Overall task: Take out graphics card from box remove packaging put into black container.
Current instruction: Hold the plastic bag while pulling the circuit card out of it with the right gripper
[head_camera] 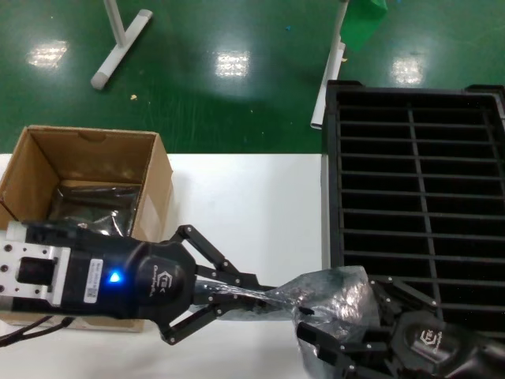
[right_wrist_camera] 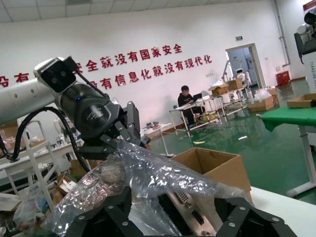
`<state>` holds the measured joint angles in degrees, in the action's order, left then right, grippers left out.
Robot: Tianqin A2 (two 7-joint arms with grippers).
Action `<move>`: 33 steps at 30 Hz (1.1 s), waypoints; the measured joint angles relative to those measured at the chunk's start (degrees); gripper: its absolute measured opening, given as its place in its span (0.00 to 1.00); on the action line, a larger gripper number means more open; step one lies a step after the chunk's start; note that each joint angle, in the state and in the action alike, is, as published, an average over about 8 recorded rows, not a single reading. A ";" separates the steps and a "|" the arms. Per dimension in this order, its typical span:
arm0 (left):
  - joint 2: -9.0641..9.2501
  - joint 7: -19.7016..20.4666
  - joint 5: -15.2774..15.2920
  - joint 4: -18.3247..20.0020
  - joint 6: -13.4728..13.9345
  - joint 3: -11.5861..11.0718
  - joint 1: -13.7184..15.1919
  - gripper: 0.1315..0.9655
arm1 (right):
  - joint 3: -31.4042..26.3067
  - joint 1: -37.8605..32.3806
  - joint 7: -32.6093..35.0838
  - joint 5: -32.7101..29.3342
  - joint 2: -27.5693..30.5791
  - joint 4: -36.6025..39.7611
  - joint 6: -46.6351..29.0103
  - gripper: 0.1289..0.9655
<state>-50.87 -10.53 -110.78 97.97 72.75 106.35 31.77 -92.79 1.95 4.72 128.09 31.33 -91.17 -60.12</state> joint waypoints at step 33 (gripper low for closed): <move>3.89 -2.39 1.26 -4.67 0.71 1.99 3.25 0.01 | -0.28 -0.07 -1.56 0.01 0.44 0.30 0.40 0.10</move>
<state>-46.98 -12.92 -109.52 93.30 73.46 108.34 35.01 -93.07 1.88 3.16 128.11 31.77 -90.87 -59.72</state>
